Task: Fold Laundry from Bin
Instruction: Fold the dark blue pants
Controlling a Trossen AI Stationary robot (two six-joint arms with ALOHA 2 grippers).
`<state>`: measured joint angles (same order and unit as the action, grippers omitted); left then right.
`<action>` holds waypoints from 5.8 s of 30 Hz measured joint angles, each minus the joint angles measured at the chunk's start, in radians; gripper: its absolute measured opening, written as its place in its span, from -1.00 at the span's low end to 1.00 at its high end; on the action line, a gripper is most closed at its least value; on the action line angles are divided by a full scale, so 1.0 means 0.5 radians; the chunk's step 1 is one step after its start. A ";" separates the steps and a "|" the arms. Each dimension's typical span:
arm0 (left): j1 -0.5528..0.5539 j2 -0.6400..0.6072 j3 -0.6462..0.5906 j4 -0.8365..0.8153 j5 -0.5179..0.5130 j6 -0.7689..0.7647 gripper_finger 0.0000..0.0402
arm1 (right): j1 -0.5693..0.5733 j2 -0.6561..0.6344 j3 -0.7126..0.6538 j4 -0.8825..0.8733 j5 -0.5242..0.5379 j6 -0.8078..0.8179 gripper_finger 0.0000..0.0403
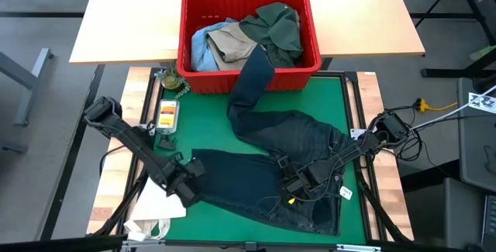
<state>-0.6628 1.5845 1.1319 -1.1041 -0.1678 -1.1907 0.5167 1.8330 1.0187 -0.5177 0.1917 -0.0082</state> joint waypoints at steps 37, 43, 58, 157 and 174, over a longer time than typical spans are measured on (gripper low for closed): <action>-0.296 0.186 -0.068 0.220 -0.300 -0.395 -0.91 | 0.024 -0.001 0.597 -0.611 -0.096 -0.292 -0.17; -0.302 0.249 -0.068 0.231 -0.184 -0.392 -0.91 | 0.041 -0.016 0.646 -0.655 -0.099 -0.293 -0.17; -0.328 0.365 -0.068 0.271 -0.038 -0.378 -0.91 | -0.019 0.122 0.850 -0.384 0.491 -0.471 -0.17; 0.918 -0.061 -0.157 0.095 -0.204 0.810 -0.99 | -0.131 0.845 1.217 0.093 -0.159 -0.690 -0.17; 0.547 -0.060 -0.107 0.405 0.312 0.567 -0.53 | -0.125 0.641 1.205 -0.074 -0.157 -0.754 -0.17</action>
<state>-0.3895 1.5547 1.0786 -0.9014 -0.0120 -0.9071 0.4540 2.1534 1.6215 -0.5547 0.1131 -0.3850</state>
